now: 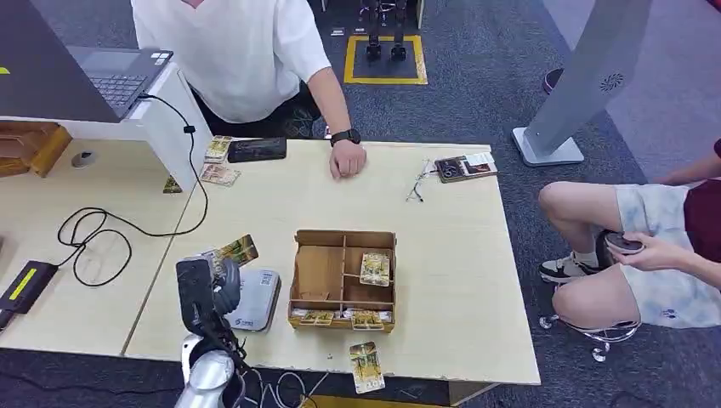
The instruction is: Pass the card to the sensor for recognition and then transmit it.
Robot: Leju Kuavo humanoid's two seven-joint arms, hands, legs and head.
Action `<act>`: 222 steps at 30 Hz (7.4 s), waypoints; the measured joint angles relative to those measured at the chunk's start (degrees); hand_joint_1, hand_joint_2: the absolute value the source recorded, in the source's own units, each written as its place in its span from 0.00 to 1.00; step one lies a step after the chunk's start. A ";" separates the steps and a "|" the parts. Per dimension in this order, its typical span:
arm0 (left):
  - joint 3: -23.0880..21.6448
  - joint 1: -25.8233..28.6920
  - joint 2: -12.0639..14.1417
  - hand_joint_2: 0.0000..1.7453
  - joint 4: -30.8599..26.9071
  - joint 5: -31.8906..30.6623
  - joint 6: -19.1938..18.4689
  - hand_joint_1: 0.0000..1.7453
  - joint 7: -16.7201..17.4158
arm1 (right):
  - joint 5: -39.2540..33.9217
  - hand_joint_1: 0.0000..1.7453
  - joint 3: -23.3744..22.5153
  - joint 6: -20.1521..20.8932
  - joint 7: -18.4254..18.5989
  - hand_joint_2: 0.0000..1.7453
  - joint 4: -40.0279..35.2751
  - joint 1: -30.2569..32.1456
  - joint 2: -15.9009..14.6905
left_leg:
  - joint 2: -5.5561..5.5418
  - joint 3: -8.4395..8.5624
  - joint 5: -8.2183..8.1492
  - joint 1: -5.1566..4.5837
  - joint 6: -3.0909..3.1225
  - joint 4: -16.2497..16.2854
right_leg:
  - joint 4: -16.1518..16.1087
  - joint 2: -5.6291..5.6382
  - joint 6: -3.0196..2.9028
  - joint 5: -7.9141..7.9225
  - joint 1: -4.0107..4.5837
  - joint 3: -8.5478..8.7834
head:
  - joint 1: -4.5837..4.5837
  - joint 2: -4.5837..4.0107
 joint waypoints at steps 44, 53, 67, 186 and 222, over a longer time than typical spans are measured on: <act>2.49 -6.89 3.65 1.00 22.86 -10.22 5.07 1.00 -0.50 | 4.15 0.00 -2.03 0.15 -0.79 1.00 0.00 -0.15 0.00 | -0.01 0.13 0.00 0.00 0.00 0.00 | 0.00 -0.03 0.00 0.00 0.00 0.16 | 0.00 0.00; 8.92 -8.52 2.47 1.00 25.28 -0.11 5.14 1.00 -5.90 | 5.07 0.00 -2.12 0.00 -0.79 1.00 0.00 -0.21 -0.02 | -0.02 0.13 0.01 0.00 0.00 0.00 | 0.00 -0.03 0.00 0.00 0.00 0.16 | 0.00 0.00; 22.49 -8.53 -4.21 1.00 21.69 -18.99 5.14 1.00 -18.95 | 6.10 0.00 -2.16 -0.02 -0.79 1.00 0.00 -0.26 -0.02 | -0.05 0.10 0.01 -0.02 -0.01 0.01 | 0.00 -0.03 0.00 0.00 0.00 0.15 | 0.00 0.00; -7.12 14.47 2.16 1.00 -15.28 -54.04 5.14 0.00 -19.86 | 7.87 0.00 -5.88 0.87 -2.60 1.00 0.44 -0.54 -0.39 | -0.01 0.05 -0.02 -0.02 0.04 0.02 | -0.01 -0.03 0.03 0.01 -0.02 0.08 | -0.07 0.00; -26.51 3.11 8.02 1.00 4.46 -71.36 3.98 0.00 17.45 | 8.24 0.00 -7.69 1.05 -2.14 1.00 0.46 -0.88 -0.39 | -0.02 0.10 -0.01 -0.02 0.04 0.02 | -0.01 -0.02 0.03 0.02 -0.02 0.12 | -0.07 0.00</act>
